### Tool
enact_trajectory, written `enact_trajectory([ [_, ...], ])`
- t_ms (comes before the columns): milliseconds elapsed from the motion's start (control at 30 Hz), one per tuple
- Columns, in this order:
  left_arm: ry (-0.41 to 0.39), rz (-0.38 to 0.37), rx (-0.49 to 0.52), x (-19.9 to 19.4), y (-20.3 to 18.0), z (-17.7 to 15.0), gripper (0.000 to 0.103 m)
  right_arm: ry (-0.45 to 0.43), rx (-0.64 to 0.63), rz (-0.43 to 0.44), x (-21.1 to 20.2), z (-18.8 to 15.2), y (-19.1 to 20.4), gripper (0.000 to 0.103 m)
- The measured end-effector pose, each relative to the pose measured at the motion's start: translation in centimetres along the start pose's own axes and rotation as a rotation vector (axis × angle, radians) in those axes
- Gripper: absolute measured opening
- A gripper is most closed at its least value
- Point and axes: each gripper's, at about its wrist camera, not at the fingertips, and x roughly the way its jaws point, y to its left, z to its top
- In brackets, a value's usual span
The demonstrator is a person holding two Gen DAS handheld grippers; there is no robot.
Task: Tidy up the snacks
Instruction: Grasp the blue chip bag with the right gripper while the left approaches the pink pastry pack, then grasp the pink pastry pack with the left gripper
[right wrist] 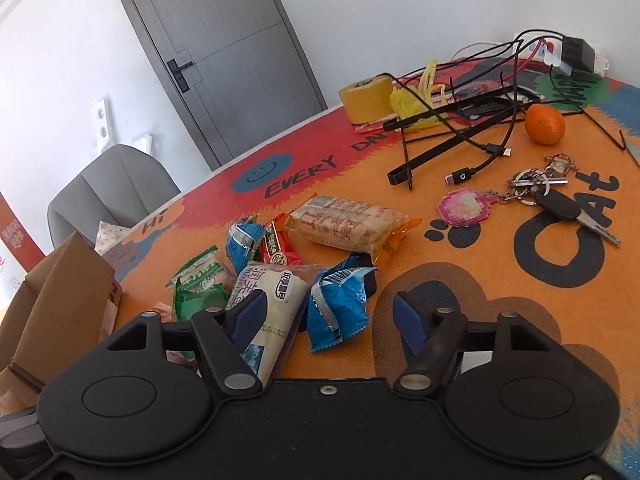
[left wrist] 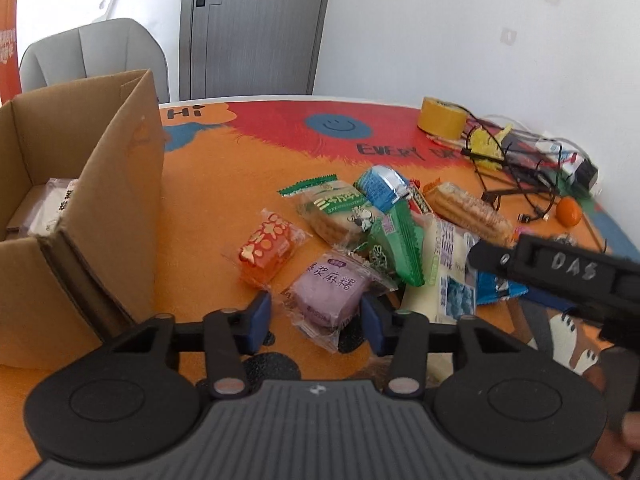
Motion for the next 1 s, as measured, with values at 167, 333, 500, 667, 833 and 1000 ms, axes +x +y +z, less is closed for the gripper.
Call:
enact_trajectory([
  [167, -0.026, -0.020, -0.003, -0.8, 0.1, 0.1, 0.031, 0.011, -0.015, 0.003, 0.7, -0.1, 0.2, 0.033],
  [333, -0.031, -0.055, -0.028, -1.7, 0.7, 0.1, 0.019, 0.000, -0.007, 0.022, -0.2, -0.8, 0.1, 0.029],
  [500, -0.037, -0.080, -0.052, -2.7, 1.3, -0.3, 0.015, -0.017, -0.007, 0.038, -1.7, -1.7, 0.5, 0.029],
  [667, -0.050, -0.099, -0.059, -3.8, 1.8, -0.6, 0.006, -0.031, -0.012, 0.051, -3.0, -2.3, 1.2, 0.029],
  [833, -0.048, -0.110, -0.061, -4.7, 2.2, -0.7, 0.000, -0.048, -0.019, 0.067, -4.0, -2.5, 1.9, 0.029],
  [1000, -0.033, -0.099, -0.016, -4.8, 1.9, -0.8, 0.006, -0.045, -0.016, 0.067, -4.3, -3.1, 1.8, 0.029],
])
